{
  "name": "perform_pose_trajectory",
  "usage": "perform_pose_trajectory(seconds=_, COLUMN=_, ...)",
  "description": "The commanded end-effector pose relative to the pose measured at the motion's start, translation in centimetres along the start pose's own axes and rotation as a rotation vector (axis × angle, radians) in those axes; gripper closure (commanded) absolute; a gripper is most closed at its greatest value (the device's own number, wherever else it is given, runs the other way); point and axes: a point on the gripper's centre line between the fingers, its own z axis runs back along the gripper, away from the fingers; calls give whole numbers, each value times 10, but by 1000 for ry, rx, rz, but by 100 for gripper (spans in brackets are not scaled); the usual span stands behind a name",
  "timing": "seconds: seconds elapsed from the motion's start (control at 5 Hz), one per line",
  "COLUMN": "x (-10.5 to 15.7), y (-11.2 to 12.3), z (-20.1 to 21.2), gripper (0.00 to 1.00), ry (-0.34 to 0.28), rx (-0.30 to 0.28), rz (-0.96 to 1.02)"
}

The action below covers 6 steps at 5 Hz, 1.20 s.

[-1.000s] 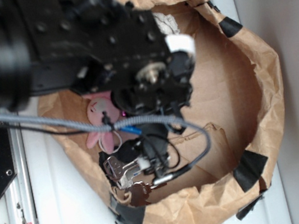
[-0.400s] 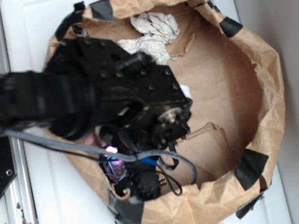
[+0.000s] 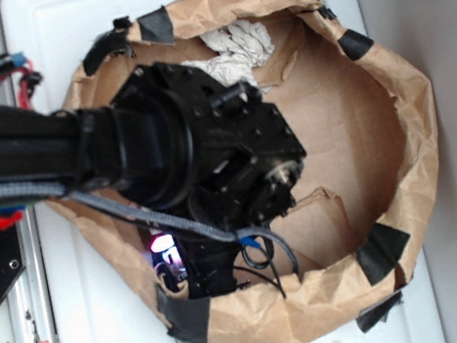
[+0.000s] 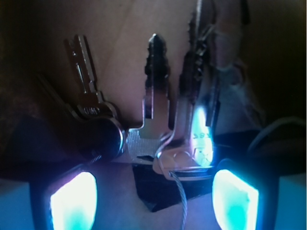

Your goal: Grab the silver keys.

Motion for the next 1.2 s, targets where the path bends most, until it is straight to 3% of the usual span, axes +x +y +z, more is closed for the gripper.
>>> perform_pose_trajectory(seconds=0.0, x=-22, y=-2, z=-10, gripper=100, ry=10, rx=60, rz=-53)
perform_pose_trajectory(seconds=1.0, x=-16, y=-1, z=11, gripper=100, ry=-122, rx=61, rz=-23)
